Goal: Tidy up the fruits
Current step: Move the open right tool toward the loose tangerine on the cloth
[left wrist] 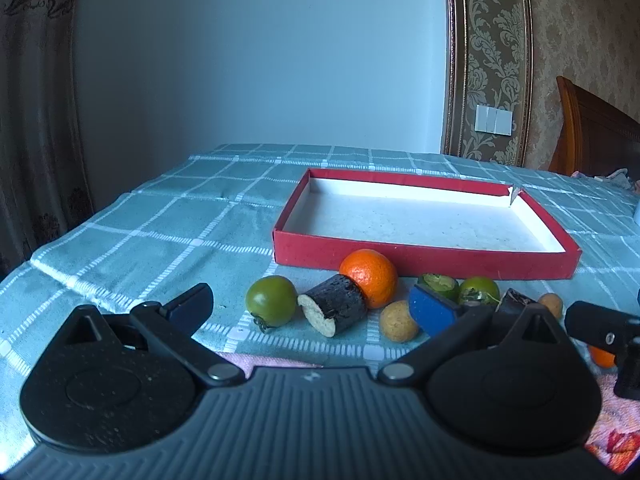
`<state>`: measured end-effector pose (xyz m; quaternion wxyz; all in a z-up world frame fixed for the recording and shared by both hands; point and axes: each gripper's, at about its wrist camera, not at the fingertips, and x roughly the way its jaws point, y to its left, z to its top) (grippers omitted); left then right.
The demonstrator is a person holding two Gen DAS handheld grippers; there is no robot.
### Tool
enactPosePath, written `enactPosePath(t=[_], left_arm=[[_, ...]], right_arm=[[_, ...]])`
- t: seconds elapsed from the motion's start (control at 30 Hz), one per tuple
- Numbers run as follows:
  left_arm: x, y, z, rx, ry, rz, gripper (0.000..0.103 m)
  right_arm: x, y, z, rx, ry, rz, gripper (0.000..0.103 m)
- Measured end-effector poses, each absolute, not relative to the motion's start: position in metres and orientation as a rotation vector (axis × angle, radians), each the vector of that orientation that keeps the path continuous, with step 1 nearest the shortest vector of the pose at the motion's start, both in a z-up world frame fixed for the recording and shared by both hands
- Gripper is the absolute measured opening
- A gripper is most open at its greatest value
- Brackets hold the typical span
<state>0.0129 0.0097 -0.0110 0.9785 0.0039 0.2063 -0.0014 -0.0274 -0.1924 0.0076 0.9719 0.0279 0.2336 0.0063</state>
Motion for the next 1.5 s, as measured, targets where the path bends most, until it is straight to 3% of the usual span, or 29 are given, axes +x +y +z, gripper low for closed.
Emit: enactPosePath(t=[1.5], left_arm=[[0.019, 0.013, -0.018, -0.026, 0.459, -0.034, 0.103]], right_arm=[[-0.022, -0.197, -0.008, 0.108, 0.467, -0.024, 0.103]])
